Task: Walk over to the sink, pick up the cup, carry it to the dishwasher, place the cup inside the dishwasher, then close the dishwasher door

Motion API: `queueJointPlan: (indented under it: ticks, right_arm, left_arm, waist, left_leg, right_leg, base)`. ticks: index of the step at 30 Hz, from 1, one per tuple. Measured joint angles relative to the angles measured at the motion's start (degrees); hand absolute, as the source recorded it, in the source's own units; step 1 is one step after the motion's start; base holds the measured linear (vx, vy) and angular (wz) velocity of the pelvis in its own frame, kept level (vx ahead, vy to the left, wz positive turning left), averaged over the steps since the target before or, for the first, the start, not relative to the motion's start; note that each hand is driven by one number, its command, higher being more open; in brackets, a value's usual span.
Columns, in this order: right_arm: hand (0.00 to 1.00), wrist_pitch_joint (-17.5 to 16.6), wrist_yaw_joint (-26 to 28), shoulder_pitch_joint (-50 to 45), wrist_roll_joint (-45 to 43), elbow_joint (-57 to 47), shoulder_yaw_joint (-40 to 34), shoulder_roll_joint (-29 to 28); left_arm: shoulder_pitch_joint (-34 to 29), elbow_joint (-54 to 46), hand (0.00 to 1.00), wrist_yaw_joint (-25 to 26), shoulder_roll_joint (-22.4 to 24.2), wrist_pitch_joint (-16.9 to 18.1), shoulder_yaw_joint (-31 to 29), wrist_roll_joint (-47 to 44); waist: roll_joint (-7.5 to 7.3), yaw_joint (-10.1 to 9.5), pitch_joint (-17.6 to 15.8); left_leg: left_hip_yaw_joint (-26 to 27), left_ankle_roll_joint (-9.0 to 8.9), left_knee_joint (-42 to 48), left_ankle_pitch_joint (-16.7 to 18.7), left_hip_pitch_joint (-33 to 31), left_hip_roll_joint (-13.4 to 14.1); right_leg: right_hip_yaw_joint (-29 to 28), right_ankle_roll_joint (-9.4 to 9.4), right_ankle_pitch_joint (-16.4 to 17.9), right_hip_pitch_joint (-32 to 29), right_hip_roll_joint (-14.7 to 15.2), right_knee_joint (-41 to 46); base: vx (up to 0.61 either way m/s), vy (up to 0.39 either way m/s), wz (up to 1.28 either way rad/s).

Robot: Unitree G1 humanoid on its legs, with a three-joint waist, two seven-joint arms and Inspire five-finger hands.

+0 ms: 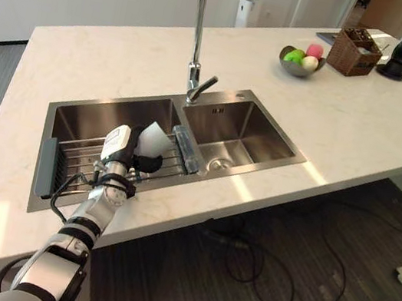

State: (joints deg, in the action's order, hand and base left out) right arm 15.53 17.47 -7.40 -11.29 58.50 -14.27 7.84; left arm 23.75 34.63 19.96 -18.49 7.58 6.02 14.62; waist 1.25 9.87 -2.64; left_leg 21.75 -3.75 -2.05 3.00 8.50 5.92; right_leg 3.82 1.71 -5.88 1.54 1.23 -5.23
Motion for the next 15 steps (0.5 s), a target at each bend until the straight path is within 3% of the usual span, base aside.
queueJointPlan:
  ticks: [2,6,8,11,13,15]
  right_arm:
    - [1.00,-0.3,-0.1,-0.4,-0.4,0.3,-0.5,0.0]
    - [1.00,-0.7,-0.1,-2.0,-0.4,-0.6,-1.7,-0.2]
    - [1.00,-0.9,-0.1,-2.7,-0.3,-0.8,-1.8,-0.3]
    - [1.00,-1.1,-0.1,-3.4,-0.3,-0.9,-2.2,-0.6]
    - [1.00,-1.3,-0.2,-3.5,0.8,-0.9,-2.4,-0.7]
    - [1.00,-1.8,0.1,-3.7,2.5,-0.7,-2.3,-0.6]
  left_arm:
    - [-3.8,-10.5,0.00,0.4,2.5,2.2,-4.3,-9.9]
    - [-9.6,-25.7,0.00,1.4,4.0,7.9,-6.9,-18.4]
    - [-13.1,-31.8,0.00,1.4,4.5,10.6,-7.1,-19.8]
    - [-18.7,-39.5,0.00,1.3,9.1,13.2,-8.2,-20.5]
    - [-23.7,-43.5,0.00,1.4,10.9,13.9,-8.4,-20.4]
    - [-30.4,-47.7,0.00,1.3,12.7,14.0,-8.3,-20.4]
  waist:
    - [0.00,-1.06,0.0]
    - [0.01,-3.65,0.0]
    - [-0.05,-5.23,0.1]
    - [-0.01,-7.46,0.3]
    - [-0.08,-8.18,0.5]
    - [-0.31,-10.35,0.7]
  left_leg:
    - [-2.1,0.05,-0.1,0.0,0.2,0.0]
    - [-4.2,0.12,-0.1,0.0,0.7,-0.1]
    - [-5.0,0.38,0.1,-0.1,0.5,-0.1]
    - [-7.8,0.99,0.4,-0.3,-0.9,-1.0]
    - [-9.7,0.97,0.4,-0.5,-1.4,-1.3]
    - [-12.8,1.39,1.2,-0.8,-3.1,-1.6]
  right_leg:
    - [1.4,0.07,-0.1,0.5,0.0,0.3]
    - [3.8,0.07,-0.1,2.0,0.4,0.3]
    - [4.4,0.10,0.0,2.3,0.8,0.3]
    - [6.6,0.36,0.6,2.8,2.0,0.3]
    - [8.5,0.41,0.9,3.3,2.5,0.3]
    - [11.6,0.36,1.3,3.6,3.0,0.3]
  base:
    - [0.04,-0.011,0.13]
    - [-0.03,-0.005,0.24]
    - [-0.08,-0.001,0.24]
    - [-0.10,0.007,0.44]
    - [-0.10,0.000,0.58]
    - [-0.07,-0.019,0.66]
